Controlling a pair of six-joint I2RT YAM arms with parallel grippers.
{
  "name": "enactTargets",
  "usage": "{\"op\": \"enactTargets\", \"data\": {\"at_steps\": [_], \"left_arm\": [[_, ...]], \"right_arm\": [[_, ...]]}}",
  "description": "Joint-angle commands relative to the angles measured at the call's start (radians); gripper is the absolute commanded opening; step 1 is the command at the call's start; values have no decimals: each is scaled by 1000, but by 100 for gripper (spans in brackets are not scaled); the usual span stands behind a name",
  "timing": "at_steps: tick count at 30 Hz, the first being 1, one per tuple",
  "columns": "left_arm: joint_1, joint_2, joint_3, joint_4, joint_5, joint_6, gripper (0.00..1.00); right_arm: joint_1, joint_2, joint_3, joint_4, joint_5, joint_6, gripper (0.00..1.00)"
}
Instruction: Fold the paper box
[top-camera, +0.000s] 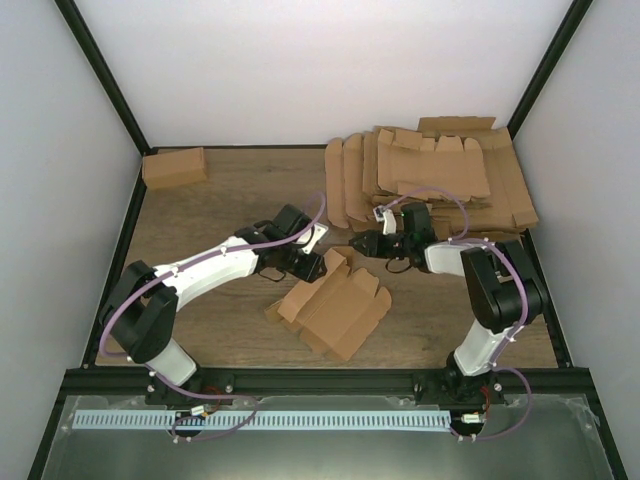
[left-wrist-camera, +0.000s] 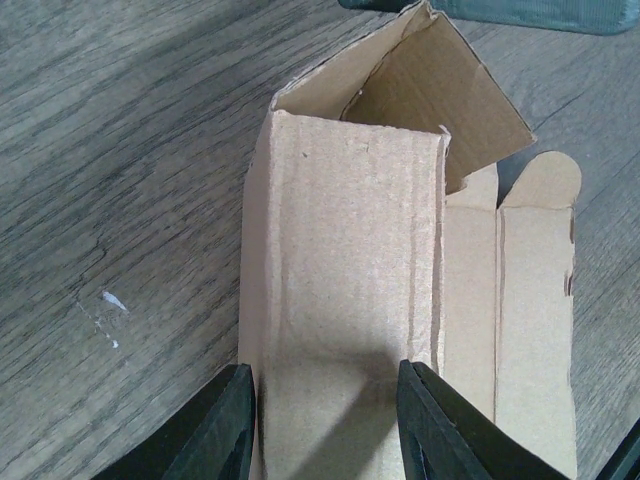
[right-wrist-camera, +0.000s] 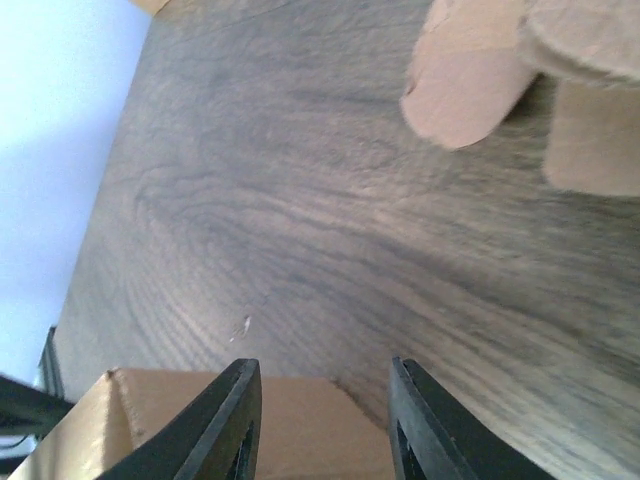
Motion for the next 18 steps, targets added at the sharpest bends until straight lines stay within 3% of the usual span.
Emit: {"op": "enactTargets", "data": {"at_steps": [1,7,18], "left_arm": [[-8,-7,-2,0,-9,14,41],[-10,-9,-2,0,-7,15,41],[-14,-18,-4,-5,15,27,41]], "right_arm": [[-2,-16,-21,74,-134,-37,35],[3,-66,-121,159,-172,-42,33],[13,-141,-258,249,-106,-19,32]]}}
